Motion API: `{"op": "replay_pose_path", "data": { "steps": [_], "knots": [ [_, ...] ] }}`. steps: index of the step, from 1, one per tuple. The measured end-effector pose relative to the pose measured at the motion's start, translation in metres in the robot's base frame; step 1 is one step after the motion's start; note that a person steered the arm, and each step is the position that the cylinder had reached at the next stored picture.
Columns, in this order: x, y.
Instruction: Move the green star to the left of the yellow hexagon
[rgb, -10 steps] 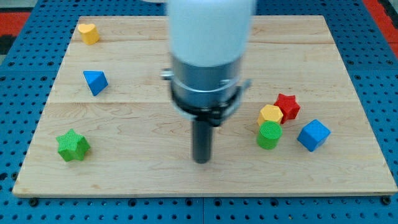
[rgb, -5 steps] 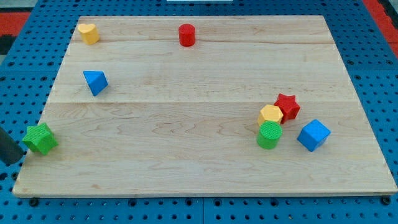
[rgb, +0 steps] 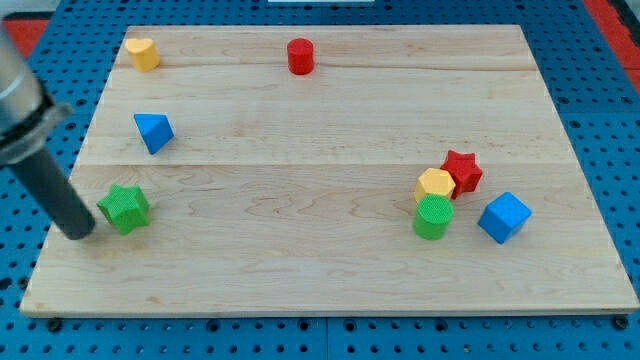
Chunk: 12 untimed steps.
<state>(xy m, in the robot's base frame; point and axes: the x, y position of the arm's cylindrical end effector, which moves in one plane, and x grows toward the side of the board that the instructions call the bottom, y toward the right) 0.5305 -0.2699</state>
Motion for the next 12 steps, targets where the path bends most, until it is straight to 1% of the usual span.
{"op": "replay_pose_path", "data": {
  "steps": [1, 2, 3, 4, 6, 7, 8, 9, 10, 12],
  "knots": [
    [-0.003, 0.017],
    [-0.01, 0.056],
    [-0.027, 0.059],
    [-0.063, 0.045],
    [-0.046, 0.112],
    [-0.038, 0.09],
    [-0.018, 0.121],
    [-0.008, 0.176],
    [-0.01, 0.196],
    [-0.015, 0.298]
  ]
}}
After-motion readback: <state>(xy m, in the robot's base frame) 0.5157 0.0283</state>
